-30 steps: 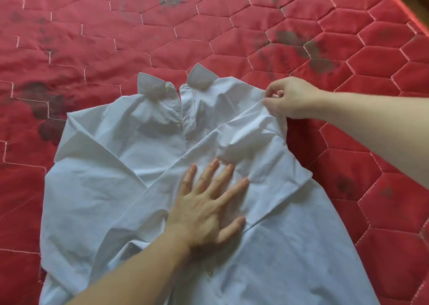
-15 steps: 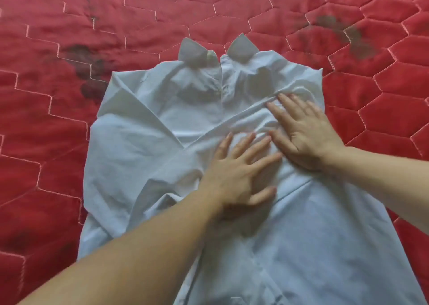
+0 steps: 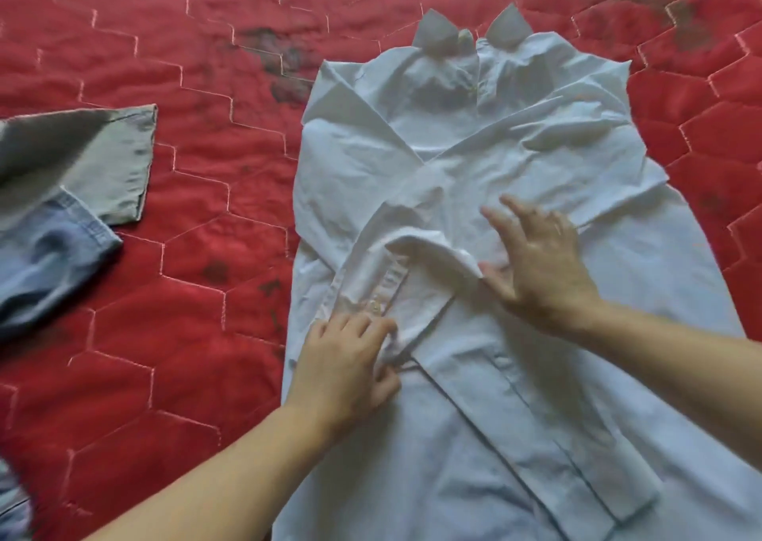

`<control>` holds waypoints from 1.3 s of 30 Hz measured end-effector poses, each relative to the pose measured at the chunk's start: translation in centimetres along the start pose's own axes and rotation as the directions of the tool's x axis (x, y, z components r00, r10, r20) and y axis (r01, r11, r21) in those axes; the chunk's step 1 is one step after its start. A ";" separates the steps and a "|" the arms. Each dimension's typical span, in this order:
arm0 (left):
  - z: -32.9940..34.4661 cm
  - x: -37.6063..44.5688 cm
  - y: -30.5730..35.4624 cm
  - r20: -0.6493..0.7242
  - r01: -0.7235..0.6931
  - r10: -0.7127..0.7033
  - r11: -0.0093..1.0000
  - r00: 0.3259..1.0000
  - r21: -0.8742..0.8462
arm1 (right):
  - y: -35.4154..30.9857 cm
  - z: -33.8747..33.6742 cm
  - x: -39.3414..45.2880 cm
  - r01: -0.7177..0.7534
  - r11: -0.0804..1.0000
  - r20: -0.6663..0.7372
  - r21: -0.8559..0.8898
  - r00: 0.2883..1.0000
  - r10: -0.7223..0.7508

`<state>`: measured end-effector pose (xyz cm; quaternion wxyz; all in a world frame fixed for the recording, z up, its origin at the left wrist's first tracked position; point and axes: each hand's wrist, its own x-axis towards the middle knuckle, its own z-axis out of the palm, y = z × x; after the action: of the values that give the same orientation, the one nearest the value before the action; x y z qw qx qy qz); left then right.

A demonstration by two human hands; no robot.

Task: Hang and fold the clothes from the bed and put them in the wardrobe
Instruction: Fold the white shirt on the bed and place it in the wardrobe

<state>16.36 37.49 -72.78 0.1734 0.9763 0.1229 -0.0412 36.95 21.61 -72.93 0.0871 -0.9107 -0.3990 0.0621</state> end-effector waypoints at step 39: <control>0.4 -4.9 2.9 0.268 0.081 -0.131 0.978 0.954 0.192 | -2.4 0.7 -9.9 0.010 1.000 0.309 -0.016 0.951 -0.005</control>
<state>12.30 33.62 -71.64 0.0984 0.9642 0.1455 -0.1985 28.40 16.02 -72.71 0.0161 -0.8890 -0.4115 0.2000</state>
